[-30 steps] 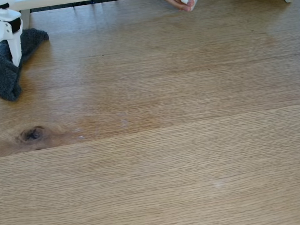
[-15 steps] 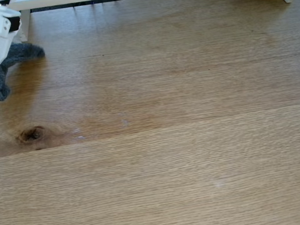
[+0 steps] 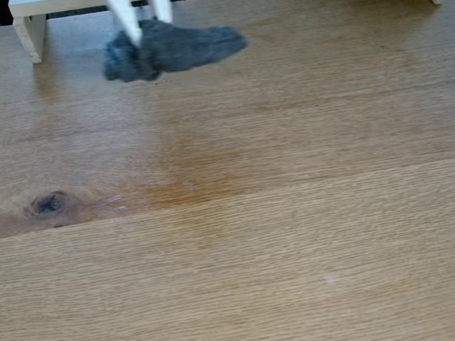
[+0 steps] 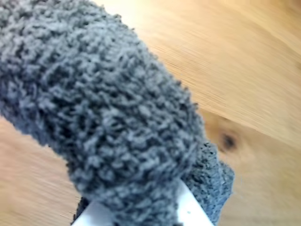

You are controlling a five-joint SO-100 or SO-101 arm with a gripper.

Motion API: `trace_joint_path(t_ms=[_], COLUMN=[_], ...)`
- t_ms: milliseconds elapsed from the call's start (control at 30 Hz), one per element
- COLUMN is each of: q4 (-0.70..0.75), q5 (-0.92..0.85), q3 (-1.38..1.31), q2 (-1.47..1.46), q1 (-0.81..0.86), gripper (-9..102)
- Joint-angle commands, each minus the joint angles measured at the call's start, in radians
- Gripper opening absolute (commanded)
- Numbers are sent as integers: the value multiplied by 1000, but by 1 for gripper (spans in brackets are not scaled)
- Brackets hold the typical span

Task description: Clean the area in front of the robot

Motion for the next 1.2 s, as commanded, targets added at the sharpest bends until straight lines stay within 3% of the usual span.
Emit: trace_joint_path(t_ms=[0,167,367,533,700,867,1167], q4=[-112,-179,-156,-172,-95,-74,-232], q5=[64,120,175,158,98,104,49], q3=[-54,-215,-477,-606,-629,-629,-643], q2=[-87,-314,-606,-805,-976,-1066,-1029], q1=[-69,-103,-104,-67,-28,54,348], gripper=[0,0,0,0,0,0,0])
